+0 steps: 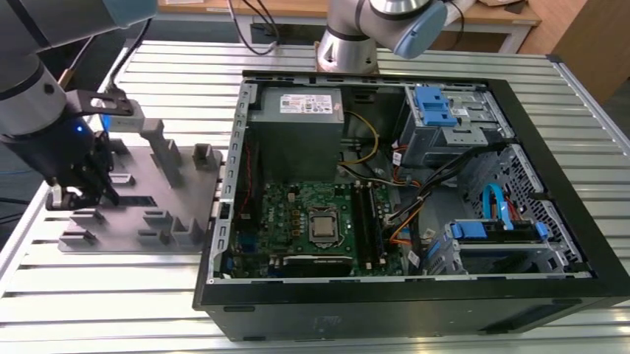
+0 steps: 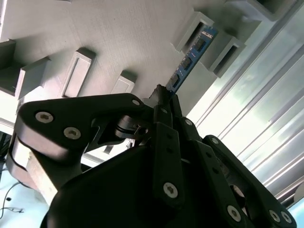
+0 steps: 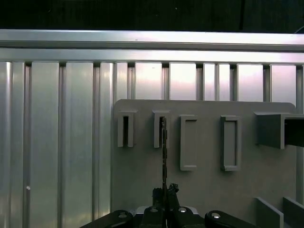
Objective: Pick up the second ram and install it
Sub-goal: 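Pick up the second ram and move it above second insertion slot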
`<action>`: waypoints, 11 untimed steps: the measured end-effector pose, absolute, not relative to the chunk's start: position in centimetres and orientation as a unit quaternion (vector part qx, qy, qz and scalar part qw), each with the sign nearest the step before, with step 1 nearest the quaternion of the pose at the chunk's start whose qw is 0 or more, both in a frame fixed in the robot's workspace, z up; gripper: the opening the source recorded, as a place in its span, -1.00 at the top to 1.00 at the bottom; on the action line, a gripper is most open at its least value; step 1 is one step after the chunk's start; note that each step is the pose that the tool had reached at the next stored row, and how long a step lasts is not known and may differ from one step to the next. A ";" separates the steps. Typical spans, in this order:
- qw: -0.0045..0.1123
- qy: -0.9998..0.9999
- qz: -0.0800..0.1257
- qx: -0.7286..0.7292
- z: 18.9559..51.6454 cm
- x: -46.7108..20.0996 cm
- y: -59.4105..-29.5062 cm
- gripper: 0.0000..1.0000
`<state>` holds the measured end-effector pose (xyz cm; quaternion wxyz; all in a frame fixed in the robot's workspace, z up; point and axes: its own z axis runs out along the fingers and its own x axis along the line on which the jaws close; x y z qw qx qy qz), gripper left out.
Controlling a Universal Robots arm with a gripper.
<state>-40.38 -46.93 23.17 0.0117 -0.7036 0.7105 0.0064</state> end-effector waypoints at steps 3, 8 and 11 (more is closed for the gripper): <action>0.012 0.710 0.006 -0.704 23.7 -40.4 -46.9 0.73; 0.012 0.710 0.006 -0.704 24.4 -40.4 -46.9 0.73; 0.012 0.710 0.006 -0.704 24.8 -40.4 -46.9 0.73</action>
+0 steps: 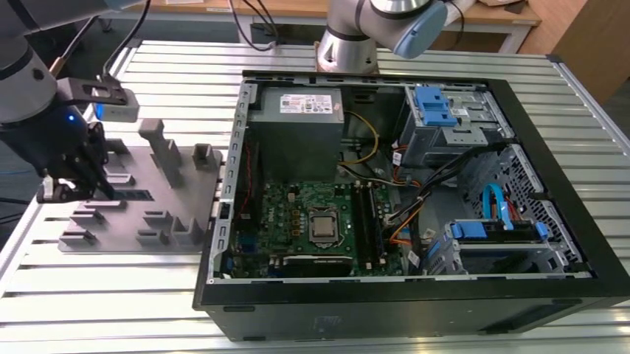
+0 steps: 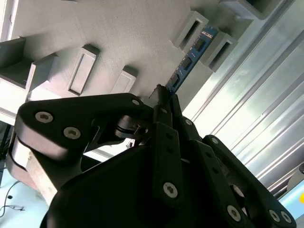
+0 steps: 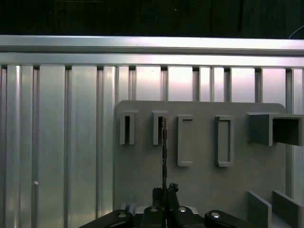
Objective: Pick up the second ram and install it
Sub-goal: 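Pick up the second ram and move it above second insertion slot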
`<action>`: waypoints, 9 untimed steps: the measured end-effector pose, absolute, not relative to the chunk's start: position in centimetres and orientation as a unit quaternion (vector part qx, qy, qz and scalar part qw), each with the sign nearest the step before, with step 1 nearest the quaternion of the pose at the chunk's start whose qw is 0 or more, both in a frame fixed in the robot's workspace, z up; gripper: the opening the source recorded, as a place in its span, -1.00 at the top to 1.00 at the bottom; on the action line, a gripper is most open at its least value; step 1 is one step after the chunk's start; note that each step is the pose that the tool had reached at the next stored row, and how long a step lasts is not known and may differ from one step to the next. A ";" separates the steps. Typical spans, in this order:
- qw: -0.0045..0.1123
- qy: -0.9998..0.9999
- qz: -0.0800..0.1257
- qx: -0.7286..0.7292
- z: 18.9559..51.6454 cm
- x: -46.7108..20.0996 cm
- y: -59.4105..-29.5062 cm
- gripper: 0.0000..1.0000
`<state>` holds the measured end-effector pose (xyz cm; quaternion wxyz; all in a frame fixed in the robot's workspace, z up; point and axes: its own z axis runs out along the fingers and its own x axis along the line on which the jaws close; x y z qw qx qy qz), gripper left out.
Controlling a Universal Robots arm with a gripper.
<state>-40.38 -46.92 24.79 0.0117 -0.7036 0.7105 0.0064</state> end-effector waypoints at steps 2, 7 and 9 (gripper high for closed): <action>0.012 0.710 0.006 -0.704 25.1 -40.4 -46.9 0.73; 0.012 0.710 0.006 -0.704 25.8 -40.4 -46.9 0.73; 0.012 0.710 0.006 -0.704 26.1 -40.4 -46.9 0.73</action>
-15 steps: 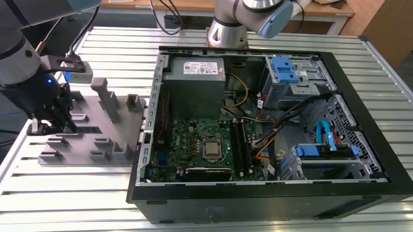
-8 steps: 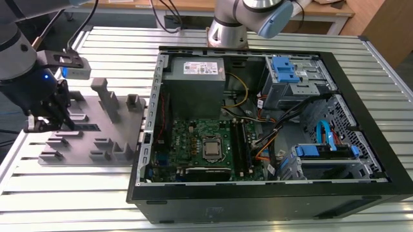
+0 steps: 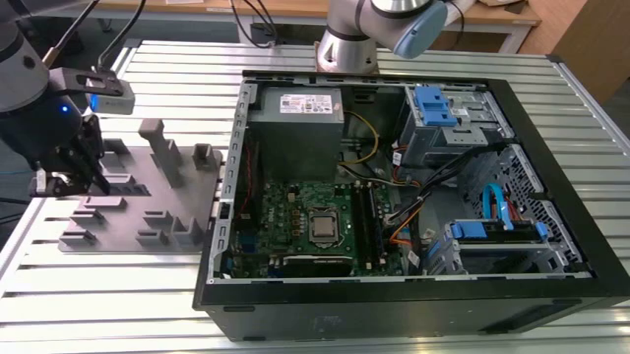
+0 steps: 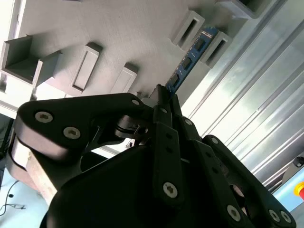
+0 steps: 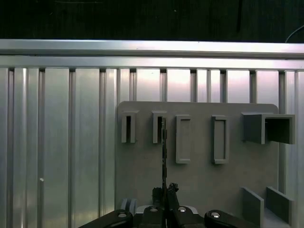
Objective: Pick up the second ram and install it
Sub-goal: 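Pick up the second ram and move it above second insertion slot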
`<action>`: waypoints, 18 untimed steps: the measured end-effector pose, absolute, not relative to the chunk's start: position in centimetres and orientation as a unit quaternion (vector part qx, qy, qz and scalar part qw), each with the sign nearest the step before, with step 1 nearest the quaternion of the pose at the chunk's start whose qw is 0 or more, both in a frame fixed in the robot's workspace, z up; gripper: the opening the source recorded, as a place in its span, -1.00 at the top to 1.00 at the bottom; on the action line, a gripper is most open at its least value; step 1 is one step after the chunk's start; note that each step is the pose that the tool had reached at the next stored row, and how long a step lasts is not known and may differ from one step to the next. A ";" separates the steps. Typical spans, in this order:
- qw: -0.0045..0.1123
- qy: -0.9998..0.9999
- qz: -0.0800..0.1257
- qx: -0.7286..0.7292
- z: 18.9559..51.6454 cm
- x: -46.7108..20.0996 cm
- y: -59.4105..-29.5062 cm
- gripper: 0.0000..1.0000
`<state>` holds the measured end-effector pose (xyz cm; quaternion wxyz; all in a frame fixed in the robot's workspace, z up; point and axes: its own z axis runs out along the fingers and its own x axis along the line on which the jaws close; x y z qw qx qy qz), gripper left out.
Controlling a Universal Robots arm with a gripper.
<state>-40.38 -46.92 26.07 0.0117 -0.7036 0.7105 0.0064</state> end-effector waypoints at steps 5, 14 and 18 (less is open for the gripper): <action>0.012 0.710 0.006 -0.704 27.2 -40.4 -46.9 0.73; 0.012 0.710 0.006 -0.704 28.8 -40.4 -46.9 0.73; 0.012 0.710 0.006 -0.704 29.5 -40.4 -46.9 0.73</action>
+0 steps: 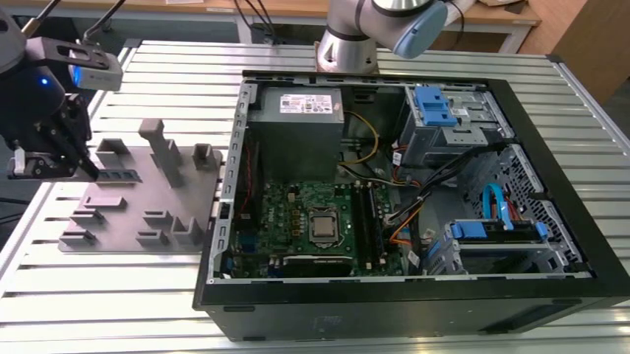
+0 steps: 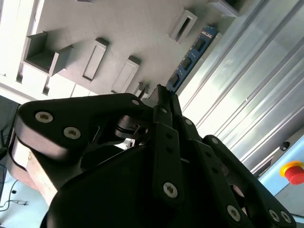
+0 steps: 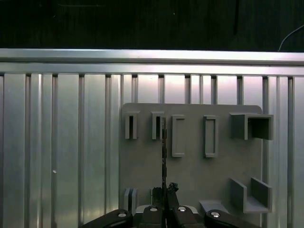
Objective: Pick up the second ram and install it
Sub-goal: 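Pick up the second ram and move it above second insertion slot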
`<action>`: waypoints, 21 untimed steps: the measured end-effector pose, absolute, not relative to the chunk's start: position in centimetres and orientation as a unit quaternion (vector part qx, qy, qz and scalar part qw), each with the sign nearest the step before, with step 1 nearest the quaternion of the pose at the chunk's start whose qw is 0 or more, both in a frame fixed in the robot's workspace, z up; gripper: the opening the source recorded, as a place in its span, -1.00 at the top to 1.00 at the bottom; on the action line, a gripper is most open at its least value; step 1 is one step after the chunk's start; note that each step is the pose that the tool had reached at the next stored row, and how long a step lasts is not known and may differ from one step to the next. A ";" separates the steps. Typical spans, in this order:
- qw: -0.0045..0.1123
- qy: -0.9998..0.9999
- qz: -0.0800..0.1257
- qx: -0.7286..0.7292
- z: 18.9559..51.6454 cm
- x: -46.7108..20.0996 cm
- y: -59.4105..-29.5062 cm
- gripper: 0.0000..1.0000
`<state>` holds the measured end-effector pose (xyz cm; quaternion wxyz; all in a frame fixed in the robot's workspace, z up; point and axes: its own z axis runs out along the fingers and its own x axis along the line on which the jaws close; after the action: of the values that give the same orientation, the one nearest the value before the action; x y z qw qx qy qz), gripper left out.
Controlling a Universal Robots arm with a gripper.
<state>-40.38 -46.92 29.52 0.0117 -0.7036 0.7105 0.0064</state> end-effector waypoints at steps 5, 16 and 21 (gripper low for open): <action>0.012 0.710 0.006 -0.704 30.3 -40.4 -46.9 0.73; 0.012 0.711 0.006 -0.704 32.0 -40.4 -46.9 0.73; 0.012 0.710 0.006 -0.704 32.8 -40.4 -46.9 0.73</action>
<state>-40.37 -46.92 32.77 0.0117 -0.7036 0.7105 0.0064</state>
